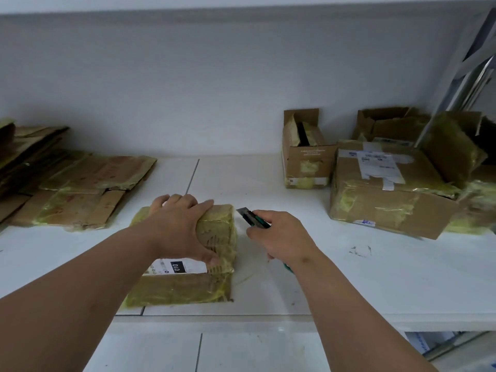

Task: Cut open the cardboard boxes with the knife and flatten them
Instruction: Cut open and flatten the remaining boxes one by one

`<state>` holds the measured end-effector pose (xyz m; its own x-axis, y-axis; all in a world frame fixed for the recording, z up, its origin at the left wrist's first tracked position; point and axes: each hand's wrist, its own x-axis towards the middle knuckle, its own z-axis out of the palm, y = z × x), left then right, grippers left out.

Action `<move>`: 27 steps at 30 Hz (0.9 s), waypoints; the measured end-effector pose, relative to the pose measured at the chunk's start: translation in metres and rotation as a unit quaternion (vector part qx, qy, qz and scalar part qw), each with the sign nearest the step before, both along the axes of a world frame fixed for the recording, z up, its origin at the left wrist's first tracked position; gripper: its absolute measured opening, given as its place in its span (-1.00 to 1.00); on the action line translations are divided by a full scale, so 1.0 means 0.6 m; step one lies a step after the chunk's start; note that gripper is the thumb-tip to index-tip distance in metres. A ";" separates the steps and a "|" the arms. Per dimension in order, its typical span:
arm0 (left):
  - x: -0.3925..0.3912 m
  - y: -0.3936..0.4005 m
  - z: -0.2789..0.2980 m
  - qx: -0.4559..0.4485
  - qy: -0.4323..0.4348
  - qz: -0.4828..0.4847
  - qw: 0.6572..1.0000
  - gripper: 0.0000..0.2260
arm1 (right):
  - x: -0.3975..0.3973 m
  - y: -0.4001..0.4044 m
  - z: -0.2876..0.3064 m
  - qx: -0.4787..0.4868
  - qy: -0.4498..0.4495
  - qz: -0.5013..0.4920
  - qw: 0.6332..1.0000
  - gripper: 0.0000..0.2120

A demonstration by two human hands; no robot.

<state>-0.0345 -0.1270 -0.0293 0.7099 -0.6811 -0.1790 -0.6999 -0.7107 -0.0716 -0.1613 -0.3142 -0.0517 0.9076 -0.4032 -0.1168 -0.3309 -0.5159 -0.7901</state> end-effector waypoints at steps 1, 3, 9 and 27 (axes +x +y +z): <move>-0.001 0.001 -0.001 -0.005 -0.009 0.000 1.000 0.24 | 0.000 -0.001 0.003 -0.010 0.006 0.010 1.000 -0.80; -0.005 0.000 -0.001 -0.012 -0.023 0.000 1.000 0.20 | 0.004 -0.002 0.009 -0.031 0.019 0.026 0.999 -0.81; -0.014 0.000 0.003 -0.015 -0.030 0.010 0.999 0.20 | 0.020 0.001 0.024 -0.083 0.072 0.054 0.993 -0.90; -0.020 0.000 -0.003 -0.011 -0.033 0.043 0.998 0.21 | -0.011 0.022 0.069 -0.135 0.150 0.166 0.965 -0.81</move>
<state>-0.0463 -0.1272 -0.0308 0.7754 -0.6208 -0.1154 -0.6308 -0.7697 -0.0983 -0.1677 -0.3013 -0.0104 0.9340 -0.1475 -0.3255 -0.3040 -0.8067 -0.5068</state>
